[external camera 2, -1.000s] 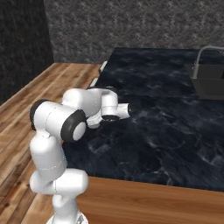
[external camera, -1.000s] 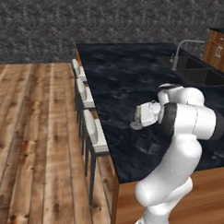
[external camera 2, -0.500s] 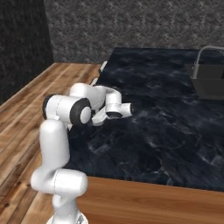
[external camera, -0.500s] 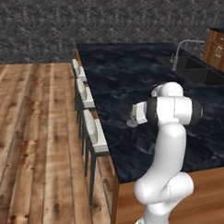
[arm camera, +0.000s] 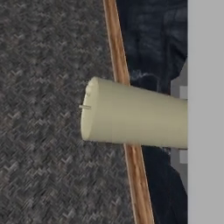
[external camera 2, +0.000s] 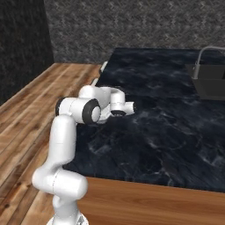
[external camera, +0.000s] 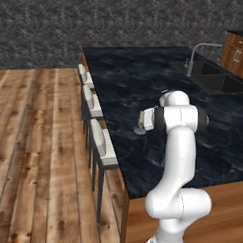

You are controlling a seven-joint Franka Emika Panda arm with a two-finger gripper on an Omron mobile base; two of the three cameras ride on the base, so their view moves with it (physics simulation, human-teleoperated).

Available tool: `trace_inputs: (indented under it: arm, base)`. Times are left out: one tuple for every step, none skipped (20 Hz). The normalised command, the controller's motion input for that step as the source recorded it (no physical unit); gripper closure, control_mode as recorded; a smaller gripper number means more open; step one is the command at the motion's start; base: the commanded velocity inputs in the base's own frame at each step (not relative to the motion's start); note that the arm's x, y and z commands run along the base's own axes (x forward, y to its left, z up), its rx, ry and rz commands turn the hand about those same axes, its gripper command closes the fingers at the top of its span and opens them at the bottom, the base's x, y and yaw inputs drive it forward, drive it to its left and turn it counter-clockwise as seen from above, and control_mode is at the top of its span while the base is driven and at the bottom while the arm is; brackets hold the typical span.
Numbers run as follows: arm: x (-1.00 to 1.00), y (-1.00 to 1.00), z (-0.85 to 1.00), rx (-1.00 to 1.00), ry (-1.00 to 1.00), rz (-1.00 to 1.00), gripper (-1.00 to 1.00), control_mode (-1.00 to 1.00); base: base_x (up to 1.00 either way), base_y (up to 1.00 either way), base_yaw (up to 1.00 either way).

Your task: Get the candle and the liquor from the cabinet and move them to the dining counter.

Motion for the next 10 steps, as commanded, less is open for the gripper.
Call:
trace_inputs:
  arm:
    - [0.62,0.00,-0.33,0.01,-0.01,0.00,1.00,-1.00]
    - [0.60,0.00,-0.35,0.01,0.00,0.00,1.00,-1.00]
    - [0.53,0.00,-0.39,0.00,-0.01,0.00,1.00,-1.00]
    - [0.43,0.00,-0.41,0.00,0.00,0.00,1.00,-1.00]
    - [0.39,0.00,-0.43,0.00,0.00,0.00,1.00,-1.00]
    - [0.39,0.00,-0.39,0.00,0.00,0.00,1.00,-1.00]
    - [0.39,0.00,-0.37,0.00,0.00,0.00,1.00,-1.00]
    - [0.37,0.00,-0.37,0.00,0.00,0.00,1.00,-1.00]
    - [0.33,0.00,-0.36,0.00,0.00,0.00,1.00,-1.00]
    - [0.22,0.01,-0.39,0.00,0.00,0.00,1.00,-1.00]
  base:
    - [0.00,0.00,0.00]
    - [0.00,0.00,0.00]
    - [0.00,0.00,0.00]
    - [0.00,0.00,0.00]
    - [0.00,0.00,0.00]
    - [0.00,0.00,0.00]
    - [0.00,0.00,0.00]
    - [0.00,0.00,0.00]
    - [0.00,0.00,0.00]
    - [0.00,0.00,0.00]
